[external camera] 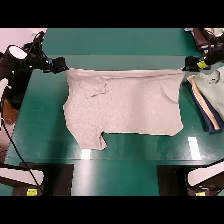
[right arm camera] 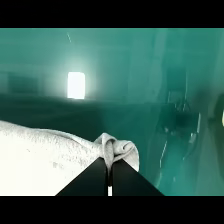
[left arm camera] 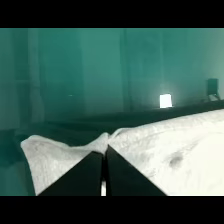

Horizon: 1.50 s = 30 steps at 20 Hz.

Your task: Fold the shirts.

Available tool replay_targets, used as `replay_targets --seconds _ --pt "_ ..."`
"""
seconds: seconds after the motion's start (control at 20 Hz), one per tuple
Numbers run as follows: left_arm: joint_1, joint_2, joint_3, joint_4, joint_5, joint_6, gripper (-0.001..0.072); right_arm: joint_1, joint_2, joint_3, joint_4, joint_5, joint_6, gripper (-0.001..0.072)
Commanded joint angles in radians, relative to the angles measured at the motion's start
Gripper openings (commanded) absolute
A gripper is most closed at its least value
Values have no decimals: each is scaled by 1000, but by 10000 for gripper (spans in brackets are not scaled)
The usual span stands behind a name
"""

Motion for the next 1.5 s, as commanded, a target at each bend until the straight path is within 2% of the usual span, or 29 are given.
replay_targets --seconds 0.0,0.1,0.2,0.5,0.65,0.75,0.9,1.05,1.25,1.45 --pt "11 -13 23 61 -142 12 20 2 -18 29 10 66 0 9" --pt "8 -13 -1 151 -215 37 20 3 -8 -1 10 79 0 9" --pt "8 -13 -60 157 -219 37 20 3 28 -97 10 56 0 9" --pt "8 -13 -185 155 -193 35 22 22 170 -495 14 -148 0 10" --pt "8 -13 -187 156 -219 18 34 22 211 -584 18 -202 0 23" --pt "9 -13 -186 159 -234 -27 557 22 215 -576 23 -170 0 435" --pt "10 13 -187 209 -328 -47 527 3 231 -512 21 -47 -3 440" --pt "9 129 -270 221 -381 -47 527 -27 352 -570 22 -24 -8 440" --pt "7 365 -591 212 -348 -74 527 -74 538 -723 23 -21 -9 439" --pt "7 549 -903 131 -323 -74 527 -90 674 -828 23 -25 -10 439"
